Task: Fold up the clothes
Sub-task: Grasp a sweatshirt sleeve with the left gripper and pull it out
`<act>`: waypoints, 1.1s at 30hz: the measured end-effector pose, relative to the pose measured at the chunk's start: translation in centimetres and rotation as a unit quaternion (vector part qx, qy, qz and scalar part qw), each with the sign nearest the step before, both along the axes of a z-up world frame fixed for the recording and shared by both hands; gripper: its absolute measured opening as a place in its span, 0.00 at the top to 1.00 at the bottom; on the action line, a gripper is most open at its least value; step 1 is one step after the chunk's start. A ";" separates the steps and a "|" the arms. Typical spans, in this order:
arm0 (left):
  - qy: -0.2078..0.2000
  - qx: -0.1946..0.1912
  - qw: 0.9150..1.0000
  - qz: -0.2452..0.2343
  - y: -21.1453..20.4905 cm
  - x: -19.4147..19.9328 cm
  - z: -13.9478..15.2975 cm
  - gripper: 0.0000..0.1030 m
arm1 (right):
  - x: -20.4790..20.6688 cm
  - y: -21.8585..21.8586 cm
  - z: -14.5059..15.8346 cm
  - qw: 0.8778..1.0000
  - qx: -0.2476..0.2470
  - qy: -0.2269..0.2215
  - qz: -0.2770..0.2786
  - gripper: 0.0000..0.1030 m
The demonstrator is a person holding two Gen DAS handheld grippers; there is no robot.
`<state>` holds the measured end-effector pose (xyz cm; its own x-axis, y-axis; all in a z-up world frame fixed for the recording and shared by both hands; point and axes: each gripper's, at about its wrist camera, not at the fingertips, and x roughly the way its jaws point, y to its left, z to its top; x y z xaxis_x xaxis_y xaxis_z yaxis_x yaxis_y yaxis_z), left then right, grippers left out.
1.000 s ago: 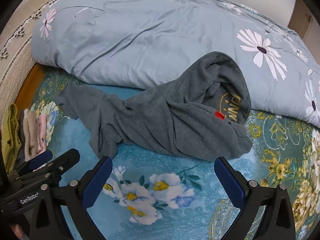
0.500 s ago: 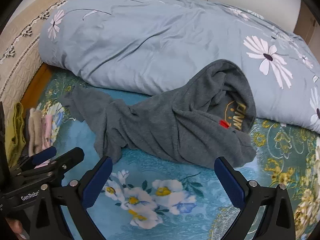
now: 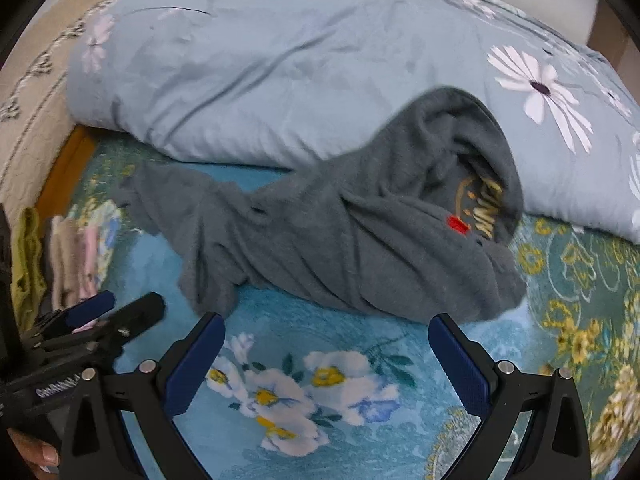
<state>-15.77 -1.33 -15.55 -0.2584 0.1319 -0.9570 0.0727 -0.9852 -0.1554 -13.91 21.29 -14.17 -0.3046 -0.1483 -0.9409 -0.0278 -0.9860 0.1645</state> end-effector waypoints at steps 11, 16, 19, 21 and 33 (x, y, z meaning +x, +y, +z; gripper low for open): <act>-0.091 -0.050 0.995 -0.005 0.1 -4.1 -6.6 0.46 | 4.1 5.4 -2.4 0.996 0.016 -0.072 -0.057 0.00; -0.123 -0.031 0.991 0.052 -1.3 -5.0 -7.4 0.91 | 8.0 7.6 -3.1 0.993 0.013 -0.090 -0.076 0.00; -0.091 -0.018 0.993 0.070 -2.3 -4.6 -4.7 0.94 | 9.8 8.8 -3.4 0.991 0.011 -0.097 -0.093 0.00; -0.061 0.003 0.995 0.078 -3.0 -3.9 -2.2 0.95 | 10.6 9.5 -3.4 0.989 0.002 -0.102 -0.108 0.00; -0.005 0.095 0.995 -0.012 -2.8 8.1 9.5 0.96 | 14.9 10.1 2.0 0.983 -0.055 -0.066 -0.160 0.00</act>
